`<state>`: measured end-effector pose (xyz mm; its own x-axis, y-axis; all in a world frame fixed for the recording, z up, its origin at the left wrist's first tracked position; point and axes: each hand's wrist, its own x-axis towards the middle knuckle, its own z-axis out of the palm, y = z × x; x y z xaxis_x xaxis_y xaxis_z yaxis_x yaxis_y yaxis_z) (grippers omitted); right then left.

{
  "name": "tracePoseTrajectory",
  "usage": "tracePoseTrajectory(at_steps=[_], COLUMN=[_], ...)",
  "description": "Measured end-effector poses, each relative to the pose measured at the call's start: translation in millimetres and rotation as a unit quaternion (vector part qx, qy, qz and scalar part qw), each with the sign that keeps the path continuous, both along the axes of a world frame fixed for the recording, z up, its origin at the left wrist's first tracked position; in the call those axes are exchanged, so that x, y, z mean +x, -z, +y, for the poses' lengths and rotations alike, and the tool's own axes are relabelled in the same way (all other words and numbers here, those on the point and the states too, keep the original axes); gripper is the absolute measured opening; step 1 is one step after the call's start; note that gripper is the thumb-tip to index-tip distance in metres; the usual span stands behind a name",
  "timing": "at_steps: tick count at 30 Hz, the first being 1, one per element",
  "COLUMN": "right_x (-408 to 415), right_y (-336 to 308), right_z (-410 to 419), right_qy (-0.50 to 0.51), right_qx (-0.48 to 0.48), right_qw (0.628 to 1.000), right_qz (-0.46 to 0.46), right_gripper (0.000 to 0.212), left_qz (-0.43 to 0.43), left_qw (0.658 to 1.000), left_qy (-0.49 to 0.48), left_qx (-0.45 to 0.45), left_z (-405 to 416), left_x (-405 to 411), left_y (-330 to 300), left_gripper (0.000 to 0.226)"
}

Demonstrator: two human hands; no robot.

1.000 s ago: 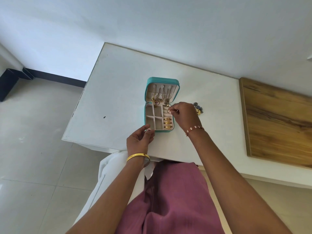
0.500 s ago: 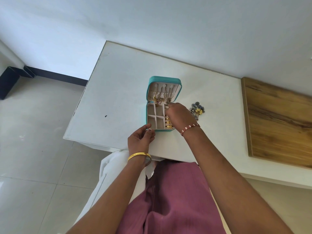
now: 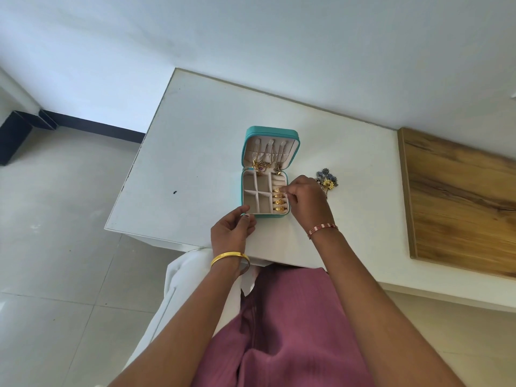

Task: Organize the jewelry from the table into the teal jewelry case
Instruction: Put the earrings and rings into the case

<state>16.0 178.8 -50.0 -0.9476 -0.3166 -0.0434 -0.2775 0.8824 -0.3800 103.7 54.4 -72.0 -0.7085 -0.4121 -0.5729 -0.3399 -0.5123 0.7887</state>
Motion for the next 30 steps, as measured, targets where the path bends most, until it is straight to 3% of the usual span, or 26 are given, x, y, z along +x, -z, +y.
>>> tracePoseTrajectory(at_steps=[9,15,19,25,30], right_x=[2,19,27,28,13], right_y=[8,5,6,13,16], right_z=[1,14,28,59,70], right_qy=[0.011,0.111,0.218,0.300,0.259], right_qx=[-0.019,-0.124,-0.178,-0.193,-0.149], right_qw=[1.000,0.984,0.959,0.934,0.954], right_qz=[-0.001,0.060,0.036,0.003,-0.007], right_gripper=[0.026,0.023,0.019,0.017,0.019], left_qz=[-0.006,0.003,0.014,0.037,0.026], left_qw=[1.000,0.999,0.997,0.985,0.973], left_qy=[0.006,0.021,0.057,0.145,0.194], left_qx=[-0.007,-0.024,-0.053,-0.084,-0.119], left_z=[0,2,15,54,74], left_x=[0,2,2,-12,-31], left_y=[-1,-6,-14,-31,-30], left_gripper=[0.023,0.021,0.018,0.020,0.022])
